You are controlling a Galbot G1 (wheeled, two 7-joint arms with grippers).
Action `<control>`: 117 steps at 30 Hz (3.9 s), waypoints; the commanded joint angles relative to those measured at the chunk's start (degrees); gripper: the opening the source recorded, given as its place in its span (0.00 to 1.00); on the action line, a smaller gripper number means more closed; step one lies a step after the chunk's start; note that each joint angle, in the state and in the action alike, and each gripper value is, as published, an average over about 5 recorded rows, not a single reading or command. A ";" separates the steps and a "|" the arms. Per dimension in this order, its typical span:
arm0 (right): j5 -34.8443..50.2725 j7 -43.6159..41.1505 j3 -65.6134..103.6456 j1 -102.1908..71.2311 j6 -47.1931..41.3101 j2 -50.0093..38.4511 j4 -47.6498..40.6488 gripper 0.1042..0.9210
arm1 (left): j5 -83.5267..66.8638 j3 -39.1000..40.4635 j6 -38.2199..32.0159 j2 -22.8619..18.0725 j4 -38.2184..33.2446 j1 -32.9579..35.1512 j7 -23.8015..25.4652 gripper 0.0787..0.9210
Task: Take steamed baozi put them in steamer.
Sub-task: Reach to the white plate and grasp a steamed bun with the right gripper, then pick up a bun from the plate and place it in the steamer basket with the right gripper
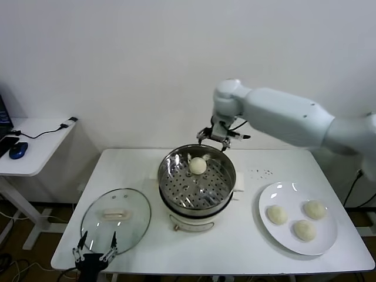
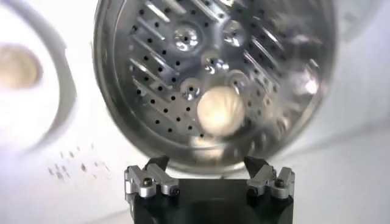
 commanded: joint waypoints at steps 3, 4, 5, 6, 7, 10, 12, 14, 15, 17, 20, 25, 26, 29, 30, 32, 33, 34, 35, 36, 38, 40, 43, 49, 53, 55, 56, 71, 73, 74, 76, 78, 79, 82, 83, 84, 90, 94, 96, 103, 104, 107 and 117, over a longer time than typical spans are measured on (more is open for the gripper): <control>25.23 4.02 -13.51 7.23 -30.04 -24.10 9.92 0.88 | 0.04 0.26 -0.07 0.05 -0.23 0.07 -0.02 0.88; 24.83 4.01 -13.20 5.87 -30.71 -25.72 10.85 0.88 | 0.05 0.33 -0.08 0.04 -0.27 0.08 -0.02 0.88; 24.30 3.83 -12.39 3.88 -31.36 -27.24 11.77 0.88 | 0.06 0.39 -0.08 0.03 -0.30 0.09 -0.02 0.88; 23.56 3.60 -11.18 1.46 -31.98 -28.72 12.70 0.88 | 0.09 0.44 -0.08 0.02 -0.33 0.11 -0.02 0.88; 22.58 3.25 -9.75 -1.34 -32.55 -30.13 13.50 0.88 | 0.12 0.47 -0.10 0.02 -0.34 0.13 -0.02 0.88; 19.12 1.92 -5.38 -9.43 -32.89 -32.55 14.19 0.88 | 0.18 0.50 -0.18 0.02 -0.40 0.24 -0.02 0.88; 16.61 1.15 -2.24 -14.48 -32.49 -33.20 13.59 0.88 | 0.19 0.47 -0.24 0.06 -0.44 0.32 -0.01 0.88; 13.26 0.69 1.13 -19.44 -31.62 -33.28 12.40 0.88 | 0.20 0.40 -0.25 0.10 -0.48 0.42 -0.02 0.88; 11.28 0.51 3.05 -22.19 -31.07 -33.16 11.58 0.88 | 0.19 0.37 -0.25 0.11 -0.49 0.48 -0.02 0.88; 8.33 0.48 6.79 -26.99 -30.20 -32.63 9.98 0.88 | 0.20 0.31 -0.25 0.10 -0.50 0.62 -0.04 0.88; 6.52 0.70 11.80 -32.55 -29.75 -31.26 7.52 0.88 | 0.26 0.28 -0.30 0.04 -0.45 0.81 -0.04 0.88; 5.31 0.95 14.84 -35.79 -29.23 -28.38 4.00 0.88 | 0.18 0.02 -0.35 -0.02 -0.27 1.12 -0.10 0.88; 5.27 1.03 15.32 -36.20 -29.19 -27.87 3.46 0.88 | 0.09 -0.02 -0.34 -0.03 -0.25 1.18 -0.13 0.88; 4.93 1.43 16.49 -37.11 -28.93 -26.18 1.82 0.88 | -0.14 -0.08 -0.30 -0.05 -0.22 1.26 -0.16 0.88; 4.77 1.54 16.80 -37.31 -28.84 -25.65 1.29 0.88 | -0.15 -0.09 -0.30 -0.07 -0.15 1.24 -0.17 0.88; 4.50 1.71 17.35 -37.64 -28.70 -24.61 0.19 0.88 | -0.12 -0.09 -0.31 -0.12 0.01 1.19 -0.17 0.88; 4.35 1.74 17.57 -37.75 -28.66 -24.11 -0.35 0.88 | -0.09 -0.07 -0.31 -0.16 0.09 1.17 -0.17 0.88; 4.23 1.75 17.67 -37.79 -28.60 -23.69 -0.79 0.88 | -0.05 -0.04 -0.33 -0.20 0.19 1.15 -0.17 0.88; 4.13 1.77 17.77 -37.84 -28.54 -23.26 -1.23 0.88 | -0.01 -0.02 -0.35 -0.23 0.28 1.14 -0.17 0.88; 4.03 1.79 17.89 -37.90 -28.49 -22.81 -1.68 0.88 | 0.04 0.01 -0.37 -0.27 0.38 1.14 -0.17 0.88; 3.84 1.85 18.15 -38.08 -28.40 -22.02 -2.40 0.88 | 0.11 0.03 -0.42 -0.32 0.59 1.13 -0.18 0.88; 3.63 1.89 18.36 -38.31 -28.31 -21.28 -3.02 0.88 | 0.16 0.03 -0.48 -0.35 0.77 1.12 -0.18 0.88; 3.34 1.73 18.49 -38.64 -28.11 -20.49 -3.61 0.88 | 0.18 0.00 -0.55 -0.35 0.94 1.09 -0.19 0.88; 3.48 1.32 18.99 -38.88 -27.67 -19.67 -4.06 0.80 | 0.15 -0.08 -0.55 -0.37 1.15 0.98 -0.19 0.88; 3.74 1.01 19.07 -38.53 -27.47 -19.62 -4.15 0.72 | 0.18 -0.07 -0.54 -0.37 1.20 0.96 -0.18 0.88; 4.05 0.79 19.02 -38.25 -27.40 -19.80 -4.09 0.69 | 0.19 -0.06 -0.53 -0.37 1.19 0.98 -0.19 0.88; 4.26 0.71 18.97 -38.01 -27.37 -19.97 -4.02 0.68 | 0.20 -0.06 -0.53 -0.37 1.18 0.99 -0.19 0.88; 24.51 -0.94 -6.63 0.95 -25.82 -19.17 -3.16 0.57 | 0.05 0.24 -0.79 -0.16 1.18 1.32 -0.21 0.88; 29.76 -1.03 -11.40 8.27 -25.74 -15.71 -4.11 0.57 | 0.01 0.40 -0.85 -0.08 1.12 1.37 -0.19 0.88; 31.99 -1.10 -13.13 10.74 -25.90 -13.89 -4.48 0.57 | -0.04 0.52 -0.89 -0.03 1.07 1.40 -0.15 0.88; 36.68 -1.16 -15.71 14.90 -26.58 -10.08 -5.06 0.57 | -0.11 0.91 -0.98 0.10 0.91 1.48 -0.03 0.88; 40.66 -1.04 -16.64 17.21 -27.62 -6.75 -5.17 0.57 | -0.13 1.43 -1.12 0.23 0.75 1.58 0.06 0.88; 42.42 -0.79 -16.79 17.91 -28.24 -5.22 -5.05 0.57 | -0.10 1.69 -1.20 0.30 0.71 1.63 0.08 0.88; 45.90 0.46 -16.11 17.98 -30.12 -0.60 -4.30 0.57 | 0.01 2.33 -1.45 0.57 0.66 1.75 0.02 0.88; 46.55 1.09 -15.58 17.47 -30.79 0.98 -4.06 0.57 | 0.03 2.47 -1.50 0.67 0.66 1.76 -0.02 0.88; 47.06 1.90 -14.74 16.56 -31.62 2.62 -3.88 0.57 | 0.03 2.59 -1.56 0.79 0.67 1.76 -0.05 0.88; 49.17 7.52 -10.92 9.83 -36.22 11.97 -3.69 0.57 | -0.02 2.79 -1.54 1.25 0.74 1.43 -0.11 0.88; 49.06 9.71 -10.44 6.00 -37.33 17.02 -4.69 0.57 | -0.10 2.62 -1.47 1.46 0.94 1.41 -0.11 0.88; 48.91 10.27 -10.35 4.18 -37.60 18.88 -5.15 0.57 | -0.08 2.56 -1.47 1.50 1.06 1.45 -0.10 0.88; 47.66 11.86 -10.61 -1.82 -38.26 22.40 -6.60 0.56 | 0.07 2.20 -1.65 1.56 1.55 1.48 -0.15 0.88; 47.52 11.95 -10.77 -2.40 -38.30 22.54 -6.58 0.56 | 0.19 2.12 -1.71 1.63 1.65 1.47 -0.16 0.88; 47.10 12.18 -11.23 -3.90 -38.33 22.84 -6.59 0.56 | 0.53 1.87 -1.89 1.85 1.88 1.43 -0.19 0.88; 46.48 12.22 -12.33 -6.00 -38.27 23.52 -7.62 0.57 | 0.84 1.67 -1.74 1.88 1.99 1.34 -0.14 0.88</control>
